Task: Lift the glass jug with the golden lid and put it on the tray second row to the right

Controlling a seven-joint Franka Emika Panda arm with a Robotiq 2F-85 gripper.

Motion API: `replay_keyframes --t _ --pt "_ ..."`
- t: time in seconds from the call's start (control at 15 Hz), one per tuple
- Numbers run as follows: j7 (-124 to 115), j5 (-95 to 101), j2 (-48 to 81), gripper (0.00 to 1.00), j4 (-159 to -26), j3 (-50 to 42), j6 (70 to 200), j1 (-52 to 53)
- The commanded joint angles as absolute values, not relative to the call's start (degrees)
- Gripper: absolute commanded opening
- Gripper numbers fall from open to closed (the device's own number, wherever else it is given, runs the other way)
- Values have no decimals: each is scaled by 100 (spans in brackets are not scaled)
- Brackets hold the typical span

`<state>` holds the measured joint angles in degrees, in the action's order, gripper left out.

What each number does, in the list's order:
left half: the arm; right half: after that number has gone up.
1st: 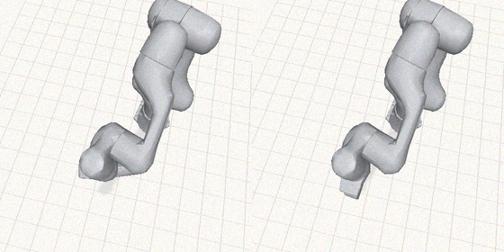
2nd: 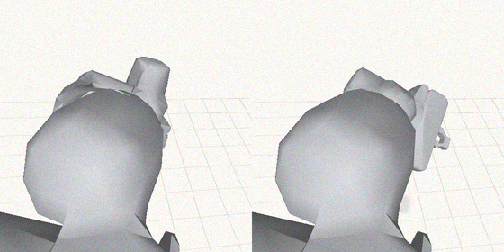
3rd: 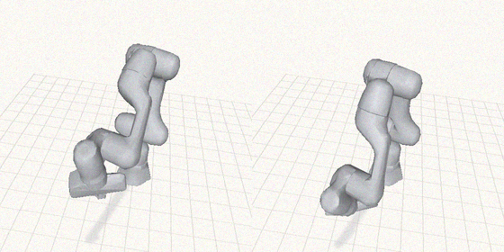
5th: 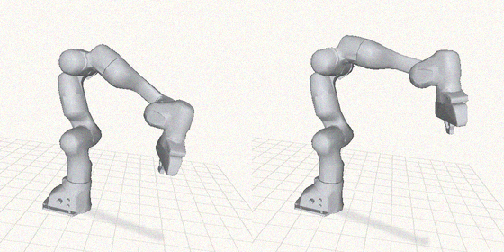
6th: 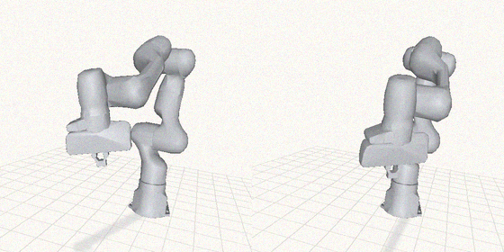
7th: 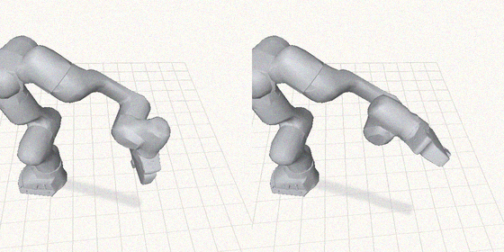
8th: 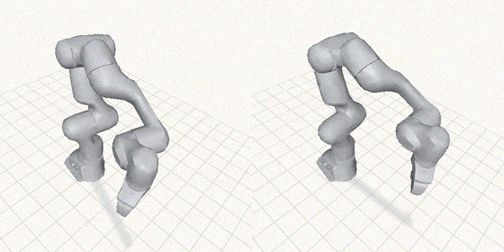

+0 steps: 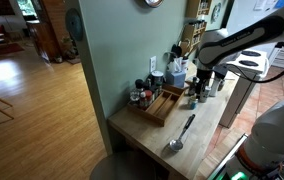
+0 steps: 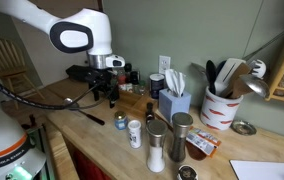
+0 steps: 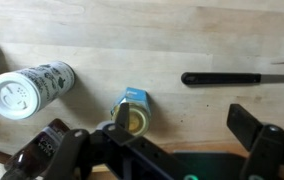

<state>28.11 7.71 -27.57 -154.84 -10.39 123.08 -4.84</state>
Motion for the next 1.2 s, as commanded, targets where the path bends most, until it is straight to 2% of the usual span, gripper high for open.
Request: replay_keyframes --t 0.0,0.2,0.27,0.73,1.13 --pt "3721 1252 -2516 100 -15547 -1221 12593 -419" --pt "4496 1310 -2494 100 -15623 -1372 13305 -393" --pt "4023 1211 -2491 100 -15495 -1175 12882 -472" --pt "4032 1279 -2426 100 -15457 -1136 12958 -485" --pt "5323 1247 -1987 100 -15304 -1322 13066 -318"
